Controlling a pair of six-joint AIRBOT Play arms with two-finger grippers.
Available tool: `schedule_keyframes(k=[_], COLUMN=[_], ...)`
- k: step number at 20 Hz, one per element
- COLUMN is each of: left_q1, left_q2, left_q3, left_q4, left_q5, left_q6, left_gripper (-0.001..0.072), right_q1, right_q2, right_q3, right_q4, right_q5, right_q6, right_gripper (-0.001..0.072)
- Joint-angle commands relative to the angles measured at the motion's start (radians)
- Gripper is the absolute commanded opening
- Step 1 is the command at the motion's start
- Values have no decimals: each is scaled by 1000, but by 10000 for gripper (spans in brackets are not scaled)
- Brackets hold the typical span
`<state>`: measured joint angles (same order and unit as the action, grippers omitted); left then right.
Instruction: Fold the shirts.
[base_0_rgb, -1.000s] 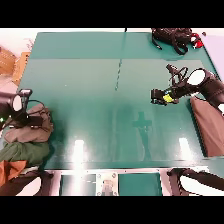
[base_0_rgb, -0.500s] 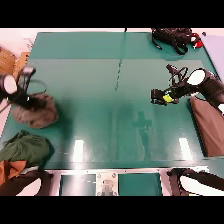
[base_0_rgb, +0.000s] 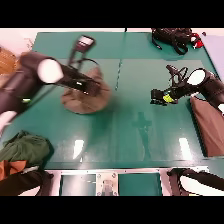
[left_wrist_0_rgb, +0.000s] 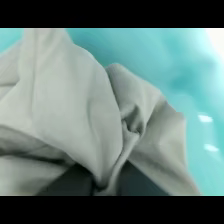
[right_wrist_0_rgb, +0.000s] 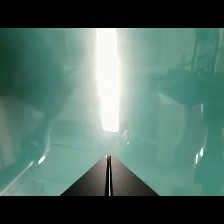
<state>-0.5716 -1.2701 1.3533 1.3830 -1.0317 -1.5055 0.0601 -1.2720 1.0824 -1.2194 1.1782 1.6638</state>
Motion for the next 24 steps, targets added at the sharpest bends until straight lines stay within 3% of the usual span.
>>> schedule_keyframes(k=[1,2,3,6,7,9,11,14,17,21,24], left_q1=[-83,-77,-61,75,140,272,391,507,532,529,529], left_q2=[-156,-181,-190,-190,-190,-191,-191,-211,-269,-387,-445], left_q3=[12,12,19,97,122,126,76,-51,-112,-112,-112], left_q4=[-312,-399,-421,-348,-315,-256,-207,-208,-224,-369,-570], left_q5=[114,114,95,-101,-177,-267,-275,-146,12,160,235], left_q6=[62,97,121,117,101,71,55,55,59,95,185], left_gripper=[720,720,720,720,720,720,720,720,720,720,720], right_q1=[-2,-10,-24,-69,-76,-67,-29,47,77,82,82], right_q2=[0,0,0,0,0,-2,-4,-45,-159,-335,-443], right_q3=[6,18,38,111,119,98,39,-34,-16,85,179], right_q4=[34,34,34,34,34,37,54,87,202,362,454], right_q5=[27,28,33,66,71,71,21,-96,-133,-161,-158], right_q6=[0,0,3,4,3,3,3,3,-22,-116,-166], right_gripper=[18,75,199,474,505,505,505,503,503,503,499])
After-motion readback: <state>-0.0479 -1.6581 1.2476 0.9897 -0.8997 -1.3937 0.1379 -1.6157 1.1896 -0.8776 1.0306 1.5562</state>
